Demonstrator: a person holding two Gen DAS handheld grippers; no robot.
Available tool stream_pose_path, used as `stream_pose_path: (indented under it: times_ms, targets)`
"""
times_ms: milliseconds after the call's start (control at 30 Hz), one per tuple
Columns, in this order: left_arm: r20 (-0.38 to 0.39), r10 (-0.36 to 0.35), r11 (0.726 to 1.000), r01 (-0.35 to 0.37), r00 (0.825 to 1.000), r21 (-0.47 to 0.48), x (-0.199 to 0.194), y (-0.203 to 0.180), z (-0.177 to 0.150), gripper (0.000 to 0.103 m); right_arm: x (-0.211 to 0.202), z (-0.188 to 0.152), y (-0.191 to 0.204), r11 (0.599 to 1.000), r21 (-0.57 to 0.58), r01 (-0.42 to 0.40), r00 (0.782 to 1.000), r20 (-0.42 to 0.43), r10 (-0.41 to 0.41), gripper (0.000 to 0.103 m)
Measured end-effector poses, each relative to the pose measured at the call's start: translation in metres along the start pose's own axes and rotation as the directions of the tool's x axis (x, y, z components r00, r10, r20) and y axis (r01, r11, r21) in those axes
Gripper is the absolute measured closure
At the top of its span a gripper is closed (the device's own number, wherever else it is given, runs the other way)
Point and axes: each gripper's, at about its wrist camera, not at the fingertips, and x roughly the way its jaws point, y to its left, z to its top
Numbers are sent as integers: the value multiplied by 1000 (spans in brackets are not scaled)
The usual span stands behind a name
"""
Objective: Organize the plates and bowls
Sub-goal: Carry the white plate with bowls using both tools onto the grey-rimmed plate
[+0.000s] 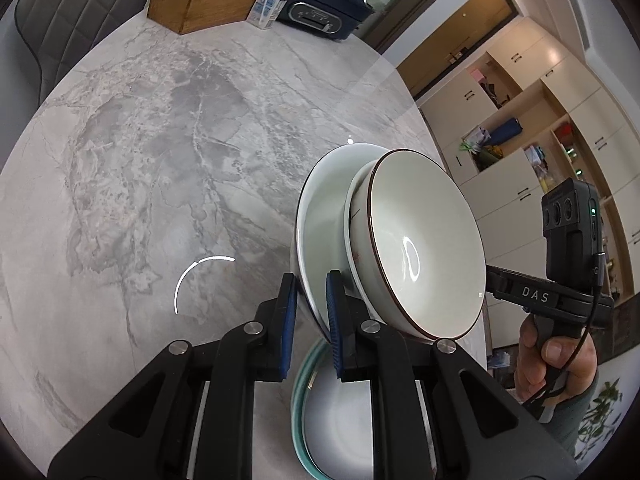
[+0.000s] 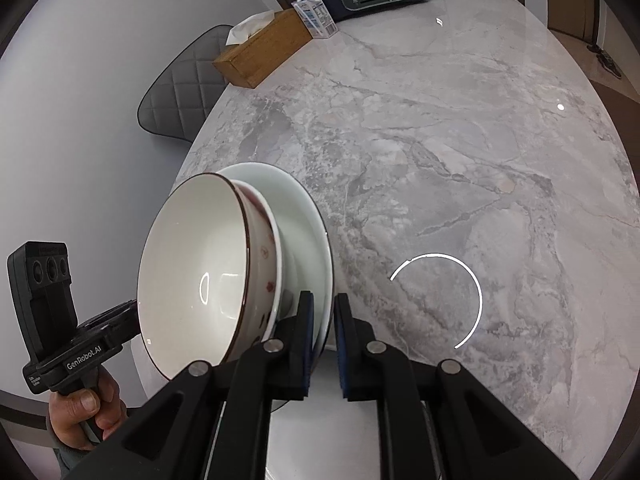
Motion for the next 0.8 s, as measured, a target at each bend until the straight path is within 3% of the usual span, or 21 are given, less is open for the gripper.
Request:
stream_pose_path:
  times_ms: [300, 800]
  targets:
    - [-12, -8, 999, 8, 1000, 51, -22, -33, -44, 92, -33, -49, -3, 1000, -4, 1, 1000, 17, -1, 89]
    - [-72, -10, 997, 15, 997, 72, -10, -51, -105, 92, -40, -122, -27, 999, 33, 0, 1000, 16, -1, 88]
